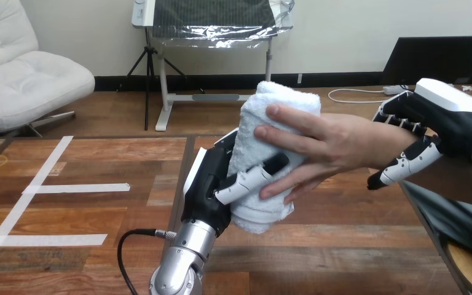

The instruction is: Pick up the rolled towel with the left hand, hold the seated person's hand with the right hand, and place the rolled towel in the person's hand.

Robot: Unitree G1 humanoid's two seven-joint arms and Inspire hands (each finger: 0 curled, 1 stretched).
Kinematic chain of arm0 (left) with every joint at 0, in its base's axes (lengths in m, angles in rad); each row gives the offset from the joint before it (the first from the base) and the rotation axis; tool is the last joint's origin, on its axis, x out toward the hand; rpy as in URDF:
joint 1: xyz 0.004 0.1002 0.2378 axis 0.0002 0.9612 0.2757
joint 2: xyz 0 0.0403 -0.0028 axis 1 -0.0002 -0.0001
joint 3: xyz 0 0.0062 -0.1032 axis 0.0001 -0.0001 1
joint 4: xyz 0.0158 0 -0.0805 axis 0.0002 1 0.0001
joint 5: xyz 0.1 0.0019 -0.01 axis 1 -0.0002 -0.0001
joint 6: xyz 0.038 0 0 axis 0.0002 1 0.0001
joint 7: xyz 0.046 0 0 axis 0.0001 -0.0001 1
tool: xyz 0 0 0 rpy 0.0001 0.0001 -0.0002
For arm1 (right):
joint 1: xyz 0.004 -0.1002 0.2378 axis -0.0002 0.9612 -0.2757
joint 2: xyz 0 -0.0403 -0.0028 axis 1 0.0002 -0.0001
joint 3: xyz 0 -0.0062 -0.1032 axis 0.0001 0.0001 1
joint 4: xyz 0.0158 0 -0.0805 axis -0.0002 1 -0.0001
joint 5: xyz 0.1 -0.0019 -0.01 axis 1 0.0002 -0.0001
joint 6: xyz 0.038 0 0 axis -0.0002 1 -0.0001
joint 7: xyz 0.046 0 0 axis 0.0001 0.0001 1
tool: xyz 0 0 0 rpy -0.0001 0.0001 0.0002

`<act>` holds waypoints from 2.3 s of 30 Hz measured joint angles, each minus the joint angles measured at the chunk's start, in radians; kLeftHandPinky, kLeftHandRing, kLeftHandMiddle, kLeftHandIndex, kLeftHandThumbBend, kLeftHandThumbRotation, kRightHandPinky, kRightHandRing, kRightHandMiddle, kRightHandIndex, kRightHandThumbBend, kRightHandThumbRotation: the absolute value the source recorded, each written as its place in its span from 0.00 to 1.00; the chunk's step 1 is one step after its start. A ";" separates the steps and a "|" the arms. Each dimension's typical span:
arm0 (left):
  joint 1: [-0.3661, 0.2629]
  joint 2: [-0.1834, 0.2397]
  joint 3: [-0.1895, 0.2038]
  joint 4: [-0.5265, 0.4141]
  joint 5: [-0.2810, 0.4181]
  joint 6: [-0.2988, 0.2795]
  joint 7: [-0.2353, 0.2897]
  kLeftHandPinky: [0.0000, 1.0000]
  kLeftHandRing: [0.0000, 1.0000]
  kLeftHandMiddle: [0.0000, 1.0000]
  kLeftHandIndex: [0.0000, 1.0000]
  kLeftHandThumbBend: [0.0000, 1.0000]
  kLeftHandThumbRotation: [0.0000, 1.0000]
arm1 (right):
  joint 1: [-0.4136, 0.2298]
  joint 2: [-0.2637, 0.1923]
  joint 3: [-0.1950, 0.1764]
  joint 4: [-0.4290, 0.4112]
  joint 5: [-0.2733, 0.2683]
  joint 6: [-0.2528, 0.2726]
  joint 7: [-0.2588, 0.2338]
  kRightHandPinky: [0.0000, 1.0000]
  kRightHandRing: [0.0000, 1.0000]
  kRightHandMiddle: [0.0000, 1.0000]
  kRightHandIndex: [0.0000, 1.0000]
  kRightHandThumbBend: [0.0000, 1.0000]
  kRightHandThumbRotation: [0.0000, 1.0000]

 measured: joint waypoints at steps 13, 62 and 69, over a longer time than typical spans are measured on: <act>0.000 0.000 0.000 -0.004 0.007 -0.013 -0.009 0.65 0.70 0.70 0.73 1.00 1.00 | 0.000 -0.008 0.000 0.000 -0.025 -0.004 -0.001 0.45 0.53 0.58 0.60 0.95 0.21; -0.001 -0.001 0.006 -0.017 -0.088 0.003 -0.059 0.71 0.74 0.74 0.73 1.00 1.00 | 0.000 -0.009 0.001 0.008 -0.029 0.014 0.027 0.55 0.61 0.67 0.70 0.98 0.34; -0.001 -0.002 0.012 -0.036 -0.120 0.030 -0.069 0.73 0.77 0.76 0.74 1.00 1.00 | 0.000 -0.009 0.001 0.008 -0.027 0.017 0.037 0.57 0.63 0.69 0.73 1.00 0.43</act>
